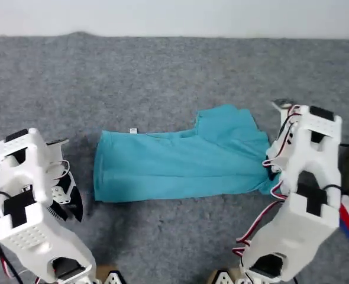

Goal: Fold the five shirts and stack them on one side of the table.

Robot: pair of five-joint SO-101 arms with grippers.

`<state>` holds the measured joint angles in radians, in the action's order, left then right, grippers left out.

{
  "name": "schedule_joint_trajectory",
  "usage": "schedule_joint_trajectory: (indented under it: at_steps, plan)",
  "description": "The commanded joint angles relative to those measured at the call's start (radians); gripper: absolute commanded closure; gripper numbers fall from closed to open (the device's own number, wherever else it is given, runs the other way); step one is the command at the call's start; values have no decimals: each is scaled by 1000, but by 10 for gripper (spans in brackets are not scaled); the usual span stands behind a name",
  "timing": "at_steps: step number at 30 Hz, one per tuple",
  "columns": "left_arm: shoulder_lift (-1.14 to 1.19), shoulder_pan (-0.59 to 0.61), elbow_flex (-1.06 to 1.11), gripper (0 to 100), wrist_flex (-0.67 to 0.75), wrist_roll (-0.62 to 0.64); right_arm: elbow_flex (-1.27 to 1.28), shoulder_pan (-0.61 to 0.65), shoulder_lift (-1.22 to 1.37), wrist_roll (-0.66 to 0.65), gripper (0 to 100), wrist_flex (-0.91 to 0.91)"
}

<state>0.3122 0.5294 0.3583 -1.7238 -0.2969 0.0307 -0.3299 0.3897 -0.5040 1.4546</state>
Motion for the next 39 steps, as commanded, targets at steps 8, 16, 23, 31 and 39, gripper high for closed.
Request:
schedule_joint_trajectory:
  at_steps: [8,16,23,31,39]
  plan:
    - [-103,-49,-10,866,-29,74,-278,90,12,-14,657,317]
    - [-275,-54,64,866,-29,69,-500,160,33,-14,634,289]
    - [-348,-48,202,867,11,66,-509,280,157,-6,634,58]
    - [-427,-48,217,867,9,71,-732,289,321,-6,634,-84]
    - [-431,-48,231,868,14,72,-1082,346,642,-8,634,25]
